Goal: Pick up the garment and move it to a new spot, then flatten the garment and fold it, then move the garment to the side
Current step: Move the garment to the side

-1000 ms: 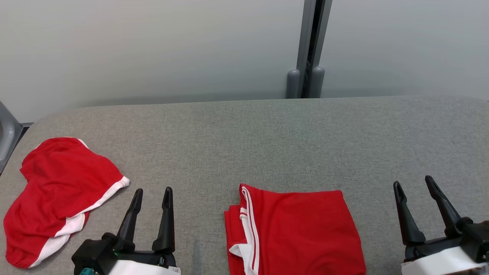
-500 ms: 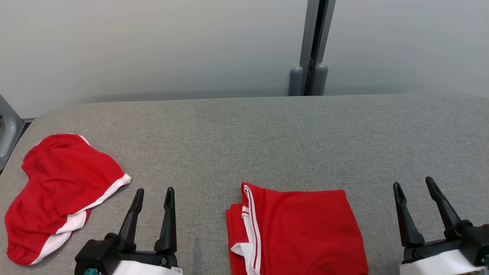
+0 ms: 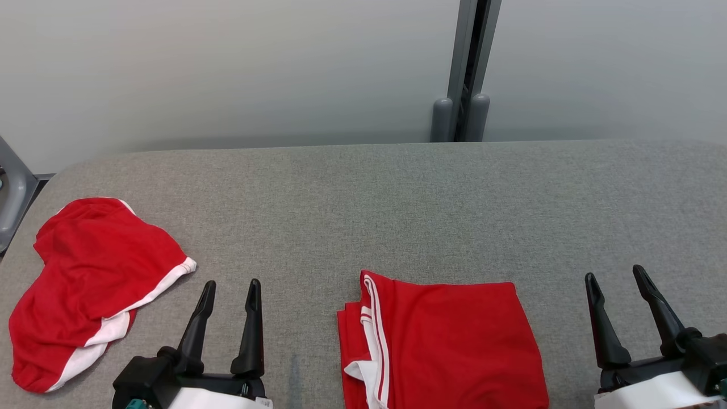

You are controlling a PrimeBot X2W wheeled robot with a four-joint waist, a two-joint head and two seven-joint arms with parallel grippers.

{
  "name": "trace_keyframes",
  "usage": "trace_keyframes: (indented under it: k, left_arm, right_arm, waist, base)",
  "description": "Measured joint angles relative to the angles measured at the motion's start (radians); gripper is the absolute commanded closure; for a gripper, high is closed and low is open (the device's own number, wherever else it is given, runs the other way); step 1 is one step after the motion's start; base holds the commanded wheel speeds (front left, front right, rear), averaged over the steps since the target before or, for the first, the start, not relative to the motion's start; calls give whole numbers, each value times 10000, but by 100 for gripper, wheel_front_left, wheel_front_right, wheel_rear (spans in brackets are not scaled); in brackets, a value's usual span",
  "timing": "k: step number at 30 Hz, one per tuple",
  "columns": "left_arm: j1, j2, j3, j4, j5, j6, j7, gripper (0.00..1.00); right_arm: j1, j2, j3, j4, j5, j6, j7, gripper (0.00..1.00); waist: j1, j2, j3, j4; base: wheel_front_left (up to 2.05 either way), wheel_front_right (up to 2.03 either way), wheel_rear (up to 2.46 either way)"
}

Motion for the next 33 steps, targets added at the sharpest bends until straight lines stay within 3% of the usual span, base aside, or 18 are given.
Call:
trace_keyframes:
  k: [8, 18, 33]
  left_arm:
    - [-26, 2, -134, 67, 0, -13, 0, 0]
    - [-252, 0, -374, 217, -79, -23, 0, 0]
    - [-454, 0, -571, 259, -88, -27, 0, 0]
  right_arm:
    - [35, -136, 508, 895, 734, 2, 12, 0]
    - [-174, -702, 1586, 2452, 2683, 0, 1549, 0]
    - [-1032, -1250, 3056, 2941, 4840, 0, 3256, 0]
  waist:
    - [0, 0, 100, 54]
    - [0, 0, 394, 244]
    - [0, 0, 755, 755]
  base:
    - [0, 0, 0]
    - [0, 0, 0]
    - [0, 0, 0]
